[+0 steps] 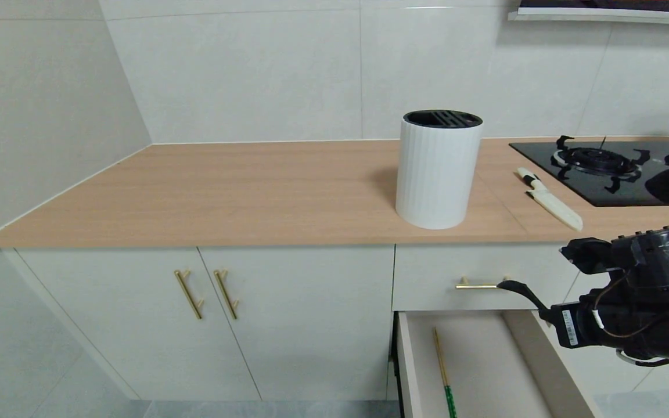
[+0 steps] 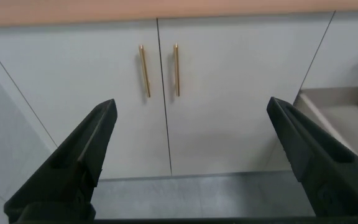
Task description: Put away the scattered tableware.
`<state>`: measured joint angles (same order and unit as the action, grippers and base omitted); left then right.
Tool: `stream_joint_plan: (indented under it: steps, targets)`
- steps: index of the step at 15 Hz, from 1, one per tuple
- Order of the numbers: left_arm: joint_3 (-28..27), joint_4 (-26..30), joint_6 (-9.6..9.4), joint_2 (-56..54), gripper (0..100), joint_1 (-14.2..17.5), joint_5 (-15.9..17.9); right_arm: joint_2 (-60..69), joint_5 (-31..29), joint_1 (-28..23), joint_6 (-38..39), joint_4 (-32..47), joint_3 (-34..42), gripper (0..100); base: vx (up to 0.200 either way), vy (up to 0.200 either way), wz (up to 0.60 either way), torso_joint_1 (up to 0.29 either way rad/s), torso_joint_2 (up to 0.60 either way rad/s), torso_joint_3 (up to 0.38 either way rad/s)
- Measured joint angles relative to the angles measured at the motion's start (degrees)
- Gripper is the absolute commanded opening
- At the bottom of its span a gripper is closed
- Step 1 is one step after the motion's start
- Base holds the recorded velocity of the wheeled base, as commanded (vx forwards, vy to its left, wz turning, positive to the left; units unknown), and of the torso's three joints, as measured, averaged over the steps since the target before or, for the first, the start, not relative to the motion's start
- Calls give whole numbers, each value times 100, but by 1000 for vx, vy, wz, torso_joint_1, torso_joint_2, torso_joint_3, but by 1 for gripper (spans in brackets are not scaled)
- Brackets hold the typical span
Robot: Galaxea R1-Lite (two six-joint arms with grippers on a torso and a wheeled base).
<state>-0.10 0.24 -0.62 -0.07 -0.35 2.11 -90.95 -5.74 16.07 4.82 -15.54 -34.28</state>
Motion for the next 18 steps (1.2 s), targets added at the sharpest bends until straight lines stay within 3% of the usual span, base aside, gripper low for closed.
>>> stream_joint_plan:
  steps: [13, 18]
  targets:
    - [0, 2, -2, 0, 100, 2, 2, -188, -6, 0, -2, 0, 5, 0, 0, 0, 0, -160, 466, 304]
    - [0, 0, -2, 0, 100, 2, 2, -254, -5, 0, -6, 0, 9, 0, 0, 0, 0, -30, 156, 117]
